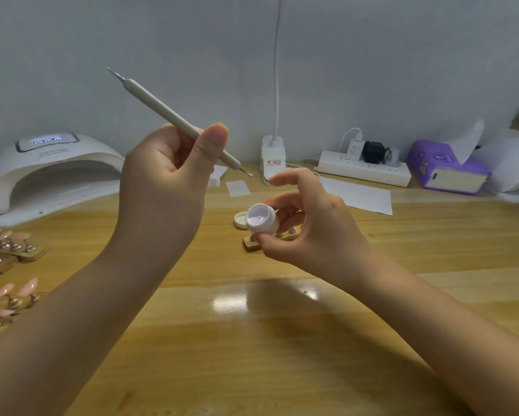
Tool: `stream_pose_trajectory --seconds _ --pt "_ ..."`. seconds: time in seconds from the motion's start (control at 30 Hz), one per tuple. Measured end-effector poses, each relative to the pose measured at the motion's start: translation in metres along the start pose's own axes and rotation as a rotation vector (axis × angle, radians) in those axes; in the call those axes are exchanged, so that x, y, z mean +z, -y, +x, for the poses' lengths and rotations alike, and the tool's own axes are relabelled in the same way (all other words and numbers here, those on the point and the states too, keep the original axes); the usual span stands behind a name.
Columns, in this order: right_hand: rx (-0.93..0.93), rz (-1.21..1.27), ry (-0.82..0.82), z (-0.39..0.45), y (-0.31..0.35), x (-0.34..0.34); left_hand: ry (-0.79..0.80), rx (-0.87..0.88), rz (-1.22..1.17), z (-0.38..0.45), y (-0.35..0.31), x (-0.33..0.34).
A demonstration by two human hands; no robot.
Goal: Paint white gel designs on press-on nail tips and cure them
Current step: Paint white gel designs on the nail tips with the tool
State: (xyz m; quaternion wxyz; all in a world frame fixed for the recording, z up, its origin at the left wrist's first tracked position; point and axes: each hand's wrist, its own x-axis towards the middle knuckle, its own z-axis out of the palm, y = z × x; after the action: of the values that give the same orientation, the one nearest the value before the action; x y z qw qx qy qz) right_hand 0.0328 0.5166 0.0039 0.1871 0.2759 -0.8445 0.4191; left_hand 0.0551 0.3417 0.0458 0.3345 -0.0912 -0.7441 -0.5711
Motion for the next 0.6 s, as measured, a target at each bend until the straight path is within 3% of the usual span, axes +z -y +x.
stream_pose_trajectory --seconds 0.2,0.37,0.47,0.6 --pt "0.011 -0.009 0.021 -0.001 0.001 0.002 -0.011 0.029 -0.008 0.002 -0.007 -0.003" --pt "0.017 0.007 0.024 -0.002 0.000 0.003 0.042 -0.069 0.042 -0.004 0.010 0.006" --pt "0.019 0.013 0.030 -0.002 -0.001 0.004 0.084 -0.219 0.010 -0.006 0.020 0.010" --pt "0.019 0.003 0.041 -0.003 -0.003 0.005 0.082 -0.607 -0.264 -0.001 0.025 0.011"
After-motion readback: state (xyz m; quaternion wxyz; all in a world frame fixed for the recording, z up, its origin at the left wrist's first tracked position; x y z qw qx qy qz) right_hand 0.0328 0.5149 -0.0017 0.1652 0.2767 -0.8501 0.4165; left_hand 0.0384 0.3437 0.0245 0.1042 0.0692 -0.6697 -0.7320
